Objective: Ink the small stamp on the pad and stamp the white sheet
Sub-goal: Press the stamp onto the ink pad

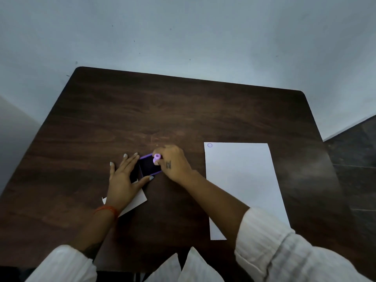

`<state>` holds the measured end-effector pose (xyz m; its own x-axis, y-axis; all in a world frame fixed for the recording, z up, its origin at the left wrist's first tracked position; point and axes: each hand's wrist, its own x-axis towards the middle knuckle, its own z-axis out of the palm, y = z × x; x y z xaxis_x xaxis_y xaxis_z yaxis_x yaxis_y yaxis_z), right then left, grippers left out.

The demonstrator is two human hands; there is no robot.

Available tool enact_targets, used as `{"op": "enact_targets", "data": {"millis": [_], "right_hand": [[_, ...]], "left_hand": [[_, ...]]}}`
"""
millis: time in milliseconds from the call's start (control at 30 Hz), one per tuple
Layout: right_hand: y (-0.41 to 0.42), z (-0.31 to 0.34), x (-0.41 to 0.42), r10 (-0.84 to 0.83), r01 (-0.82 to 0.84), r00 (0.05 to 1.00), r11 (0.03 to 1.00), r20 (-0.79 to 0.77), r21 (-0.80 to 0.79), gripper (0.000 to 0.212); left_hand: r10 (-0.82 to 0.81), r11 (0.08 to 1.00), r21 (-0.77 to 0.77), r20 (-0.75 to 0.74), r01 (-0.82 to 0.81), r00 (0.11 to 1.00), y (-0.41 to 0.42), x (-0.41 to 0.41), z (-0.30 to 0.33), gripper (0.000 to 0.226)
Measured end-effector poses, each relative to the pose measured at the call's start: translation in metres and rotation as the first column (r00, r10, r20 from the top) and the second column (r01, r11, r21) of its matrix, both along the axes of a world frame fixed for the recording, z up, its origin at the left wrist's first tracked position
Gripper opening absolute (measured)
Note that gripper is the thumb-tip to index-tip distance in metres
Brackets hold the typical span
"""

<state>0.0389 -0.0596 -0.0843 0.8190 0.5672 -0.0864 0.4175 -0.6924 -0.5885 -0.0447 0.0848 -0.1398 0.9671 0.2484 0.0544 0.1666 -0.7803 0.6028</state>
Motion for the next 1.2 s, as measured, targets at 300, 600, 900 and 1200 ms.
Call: {"op": "enact_targets", "data": {"millis": [300,600,900,1200], "right_hand": [[-0.008,-0.006,-0.010,0.041,-0.032,0.989,0.997,0.142,-0.071,0.034],[-0.009,-0.002,-0.001,0.057,-0.051,0.992,0.997,0.116,-0.049,0.029],[0.007,0.001,0.005,-0.073,0.071,0.996,0.997,0.057,0.032,0.038],[0.017,0.000,-0.003,0.085,-0.073,0.992,0.990,0.093,-0.121,0.029]], "left_hand": [[-0.001,1.000,0.000,-0.019,0.001,1.000,-0.001,0.000,0.002,0.074],[-0.005,1.000,0.015,-0.006,0.005,1.000,-0.001,0.000,0.003,0.074],[0.006,1.000,-0.009,-0.009,-0.007,1.000,-0.003,0.001,0.004,0.074],[0.003,1.000,0.003,-0.013,-0.003,1.000,-0.002,0.001,0.003,0.074]]}}
